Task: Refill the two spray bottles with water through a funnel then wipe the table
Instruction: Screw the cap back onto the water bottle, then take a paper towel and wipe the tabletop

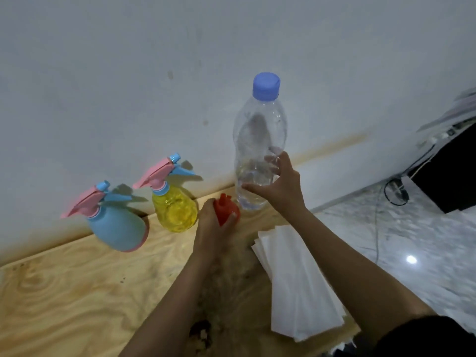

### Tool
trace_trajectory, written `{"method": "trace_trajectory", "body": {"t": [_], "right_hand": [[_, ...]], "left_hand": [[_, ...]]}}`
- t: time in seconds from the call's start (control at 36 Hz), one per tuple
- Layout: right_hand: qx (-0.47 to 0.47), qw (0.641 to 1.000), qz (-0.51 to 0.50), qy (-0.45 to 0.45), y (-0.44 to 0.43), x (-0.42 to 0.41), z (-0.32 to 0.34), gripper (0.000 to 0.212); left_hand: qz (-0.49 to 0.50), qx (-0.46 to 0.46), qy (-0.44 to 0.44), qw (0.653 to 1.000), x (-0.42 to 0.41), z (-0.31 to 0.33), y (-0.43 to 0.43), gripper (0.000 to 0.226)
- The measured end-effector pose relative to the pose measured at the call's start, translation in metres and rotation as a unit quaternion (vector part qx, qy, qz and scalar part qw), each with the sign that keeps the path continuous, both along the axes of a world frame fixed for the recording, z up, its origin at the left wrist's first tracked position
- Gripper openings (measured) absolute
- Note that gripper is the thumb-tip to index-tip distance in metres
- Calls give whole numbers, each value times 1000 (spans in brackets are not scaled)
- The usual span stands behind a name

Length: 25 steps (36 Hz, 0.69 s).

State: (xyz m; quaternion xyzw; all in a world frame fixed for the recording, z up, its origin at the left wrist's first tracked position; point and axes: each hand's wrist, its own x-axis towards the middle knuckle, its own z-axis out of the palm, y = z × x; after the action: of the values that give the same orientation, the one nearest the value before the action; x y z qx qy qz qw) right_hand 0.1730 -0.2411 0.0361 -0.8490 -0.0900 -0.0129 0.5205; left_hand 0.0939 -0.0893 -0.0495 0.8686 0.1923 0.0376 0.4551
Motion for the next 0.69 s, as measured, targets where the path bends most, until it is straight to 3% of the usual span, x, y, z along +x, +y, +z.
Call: {"method": "trace_trajectory", "body": {"t": [0.22,0.33,0.61,0.69], "right_hand": [[2,1000,14,3,-1,17,-2,92],[-3,1000,27,14,1,23,-3,91],[-25,994,60,88,-2,27,-12,119],[-22,994,62,91,-9,17,-4,102]], "left_hand": [[6,36,-12,999,22,-5,-2,45],[24,69,9,997,29,-3,-4,52],[44,74,-6,996,23,9,-13,66],[45,57,-47,996,12,14,-17,60]]}}
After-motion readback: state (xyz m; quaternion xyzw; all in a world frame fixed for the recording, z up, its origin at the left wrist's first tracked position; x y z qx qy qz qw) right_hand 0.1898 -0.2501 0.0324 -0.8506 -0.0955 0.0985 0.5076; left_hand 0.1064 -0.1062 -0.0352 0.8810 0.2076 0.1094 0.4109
